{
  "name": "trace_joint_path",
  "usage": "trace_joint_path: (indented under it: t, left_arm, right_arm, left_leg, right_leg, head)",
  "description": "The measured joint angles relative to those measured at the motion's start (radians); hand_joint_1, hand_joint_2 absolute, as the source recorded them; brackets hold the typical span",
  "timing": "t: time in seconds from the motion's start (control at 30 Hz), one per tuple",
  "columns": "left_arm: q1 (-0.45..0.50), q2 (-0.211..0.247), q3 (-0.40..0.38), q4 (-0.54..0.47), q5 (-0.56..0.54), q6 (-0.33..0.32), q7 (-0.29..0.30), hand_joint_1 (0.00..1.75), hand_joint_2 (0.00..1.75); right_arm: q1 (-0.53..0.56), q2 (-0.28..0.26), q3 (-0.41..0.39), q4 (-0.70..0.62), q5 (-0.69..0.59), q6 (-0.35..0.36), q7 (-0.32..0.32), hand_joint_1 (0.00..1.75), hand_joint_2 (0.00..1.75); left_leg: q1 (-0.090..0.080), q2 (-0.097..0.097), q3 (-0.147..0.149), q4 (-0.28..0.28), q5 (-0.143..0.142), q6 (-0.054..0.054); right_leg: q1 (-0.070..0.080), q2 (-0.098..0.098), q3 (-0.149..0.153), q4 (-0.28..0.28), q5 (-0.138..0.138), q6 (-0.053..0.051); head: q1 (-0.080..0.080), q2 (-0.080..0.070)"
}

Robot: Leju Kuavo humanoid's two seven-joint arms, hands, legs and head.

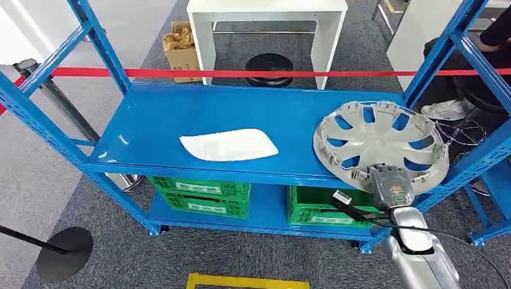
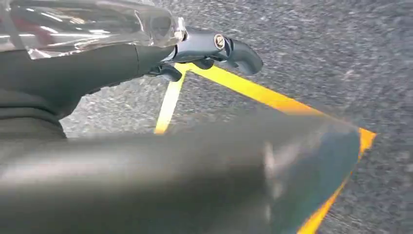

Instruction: Take the parts from the cabinet and place them on the table.

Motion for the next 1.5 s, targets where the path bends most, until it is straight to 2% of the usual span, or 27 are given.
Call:
trace_joint_path:
  t: [0.1, 0.33, 0.43, 0.57, 0.6, 0.73, 0.8, 0.9, 0.97, 1.03, 1.17, 1.3, 1.4, 1.5]
  left_arm:
    - [-0.001, -0.002, 0.0, 0.0, 0.001, 0.002, -0.035, 0.0, 1.75]
    - [-0.003, -0.006, 0.014, 0.0, 0.032, 0.046, -0.029, 0.0, 1.75]
    - [-0.004, -0.008, 0.022, 0.0, 0.039, 0.042, -0.024, 0.0, 1.75]
    - [-0.007, -0.011, 0.024, 0.0, 0.025, 0.02, -0.04, 0.0, 1.75]
    - [-0.007, -0.011, 0.024, 0.0, 0.023, 0.018, -0.043, 0.0, 1.75]
    - [-0.007, -0.014, 0.024, 0.0, 0.023, 0.017, -0.045, 0.0, 1.75]
    - [-0.007, -0.014, 0.025, 0.0, 0.022, 0.015, -0.046, 0.0, 1.75]
    - [-0.01, -0.014, 0.031, 0.0, 0.041, -0.02, -0.05, 0.0, 1.75]
    - [-0.017, -0.014, 0.037, 0.0, 0.056, -0.06, -0.051, 0.0, 1.75]
    - [-0.019, -0.014, 0.042, 0.0, 0.065, -0.065, -0.052, 0.0, 1.75]
    - [-0.022, -0.015, 0.059, 0.0, 0.092, -0.055, -0.059, 0.0, 1.75]
    - [-0.023, -0.018, 0.062, 0.0, 0.078, 0.068, -0.114, 0.0, 1.75]
    - [-0.023, -0.017, 0.062, 0.0, 0.064, 0.068, -0.127, 0.0, 1.75]
    - [-0.023, -0.018, 0.062, 0.0, 0.066, 0.047, -0.13, 0.0, 1.75]
  right_arm:
    - [0.047, -0.002, -0.025, -0.065, -0.008, -0.003, -0.011, 1.75, 1.75]
    - [0.1, 0.013, -0.061, -0.159, -0.089, -0.025, -0.069, 1.75, 1.75]
    - [0.107, 0.041, -0.067, -0.184, -0.242, -0.045, -0.145, 1.75, 1.75]
    - [0.105, 0.093, -0.087, -0.227, -0.564, -0.037, -0.298, 1.75, 1.75]
    - [0.104, 0.102, -0.092, -0.236, -0.596, -0.036, -0.317, 1.75, 1.75]
    - [0.102, 0.125, -0.102, -0.255, -0.609, -0.033, -0.328, 1.75, 1.75]
    - [0.101, 0.135, -0.112, -0.26, -0.683, -0.011, -0.369, 1.75, 1.75]
    - [0.084, 0.167, -0.139, -0.286, -0.946, 0.081, -0.5, 1.75, 1.75]
    - [0.067, 0.188, -0.154, -0.329, -1.119, 0.183, -0.567, 1.75, 1.75]
    - [0.059, 0.208, -0.161, -0.381, -1.212, 0.268, -0.611, 1.75, 1.75]
    - [0.046, 0.239, -0.158, -0.5, -1.334, 0.41, -0.636, 1.75, 1.75]
    - [0.074, 0.254, -0.137, -0.627, -1.486, 0.637, -0.656, 1.75, 1.75]
    - [0.108, 0.254, -0.1, -0.722, -1.541, 0.792, -0.661, 1.75, 1.75]
    - [0.134, 0.254, -0.063, -0.794, -1.546, 0.882, -0.661, 1.75, 1.75]
  left_leg:
    - [0.0, -0.001, -0.001, 0.0, 0.0, 0.0]
    - [0.0, -0.001, -0.003, 0.0, 0.0, 0.0]
    - [0.0, 0.0, -0.003, 0.0, 0.0, 0.0]
    - [0.0, 0.0, -0.003, 0.0, 0.0, 0.0]
    - [0.0, 0.0, -0.003, 0.0, 0.0, 0.0]
    - [0.0, 0.0, -0.003, 0.0, 0.0, 0.0]
    - [0.0, 0.0, -0.004, 0.0, 0.0, 0.0]
    - [0.0, 0.001, -0.004, 0.0, 0.0, 0.0]
    - [0.0, 0.001, -0.003, 0.0, 0.0, 0.0]
    - [0.0, 0.001, -0.003, 0.0, 0.0, 0.0]
    - [0.0, 0.0, -0.004, 0.0, 0.0, 0.0]
    - [0.0, 0.0, -0.004, 0.0, 0.0, 0.0]
    - [0.0, 0.0, -0.004, 0.0, 0.0, 0.0]
    - [0.0, 0.0, -0.004, 0.0, 0.0, 0.0]
  right_leg:
    - [0.0, 0.0, -0.001, 0.0, 0.0, 0.0]
    - [0.0, -0.001, -0.002, 0.0, 0.0, 0.0]
    - [0.0, 0.0, -0.003, 0.0, 0.0, 0.0]
    - [0.0, 0.0, -0.003, 0.0, 0.0, 0.0]
    - [0.0, 0.0, -0.003, 0.0, 0.0, 0.0]
    - [0.0, 0.0, -0.003, 0.0, 0.0, 0.0]
    - [0.0, 0.0, -0.003, 0.0, 0.0, 0.0]
    - [0.0, 0.001, -0.003, 0.0, 0.0, 0.0]
    - [0.0, 0.001, -0.003, 0.0, 0.0, 0.0]
    - [0.0, 0.0, -0.003, 0.0, 0.0, 0.0]
    - [0.001, 0.0, -0.004, 0.0, 0.0, 0.0]
    - [0.001, 0.0, -0.004, 0.0, 0.0, 0.0]
    - [0.001, 0.0, -0.004, 0.0, 0.0, 0.0]
    - [0.001, 0.0, -0.004, 0.0, 0.0, 0.0]
  head:
    - [0.0, 0.0]
    - [0.0, 0.0]
    - [0.0, 0.0]
    - [0.0, 0.0]
    - [0.0, 0.0]
    - [0.0, 0.0]
    - [0.0, 0.0]
    - [0.0, 0.0]
    - [0.0, 0.0]
    - [0.0, 0.0]
    - [0.0, 0.0]
    - [0.0, 0.0]
    - [0.0, 0.0]
    - [0.0, 0.0]
